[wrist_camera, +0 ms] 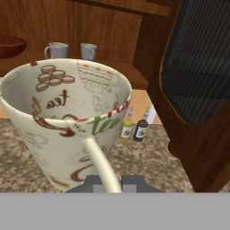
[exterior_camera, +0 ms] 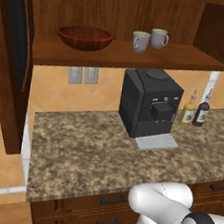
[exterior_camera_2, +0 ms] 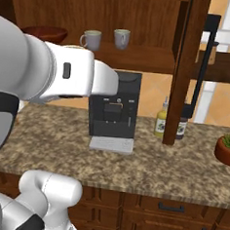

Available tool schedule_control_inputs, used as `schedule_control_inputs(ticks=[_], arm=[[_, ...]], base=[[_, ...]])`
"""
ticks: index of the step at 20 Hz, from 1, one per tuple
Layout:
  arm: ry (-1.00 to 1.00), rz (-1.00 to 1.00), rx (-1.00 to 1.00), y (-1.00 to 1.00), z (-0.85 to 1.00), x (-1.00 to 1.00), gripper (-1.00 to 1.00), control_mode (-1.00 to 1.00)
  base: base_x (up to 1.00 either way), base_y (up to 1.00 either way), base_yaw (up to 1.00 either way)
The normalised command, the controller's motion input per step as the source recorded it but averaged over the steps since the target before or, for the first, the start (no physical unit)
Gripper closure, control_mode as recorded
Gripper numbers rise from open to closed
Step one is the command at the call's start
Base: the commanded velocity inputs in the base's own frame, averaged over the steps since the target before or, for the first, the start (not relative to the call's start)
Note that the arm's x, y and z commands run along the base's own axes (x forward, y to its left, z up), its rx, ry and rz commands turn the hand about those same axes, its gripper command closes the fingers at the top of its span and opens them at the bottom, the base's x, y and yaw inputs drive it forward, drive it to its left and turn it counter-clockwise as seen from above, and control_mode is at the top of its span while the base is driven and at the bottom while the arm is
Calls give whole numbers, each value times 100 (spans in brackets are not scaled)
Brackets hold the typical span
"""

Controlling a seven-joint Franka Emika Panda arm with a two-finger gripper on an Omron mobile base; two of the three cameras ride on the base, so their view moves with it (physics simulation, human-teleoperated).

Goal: Gather all objects into one cabinet and sort the glasses and bowls to opposite sides.

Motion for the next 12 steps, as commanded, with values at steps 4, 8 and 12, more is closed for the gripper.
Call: schedule_control_inputs(ticks=[4,8,12], arm=[[0,0,0,0,0,0,100,100],[-12,-1,-5,2,24,7,100,-100],[-26,-1,-12,24,92,18,100,-100]], base=[[0,0,0],[1,0,0],[0,0,0]])
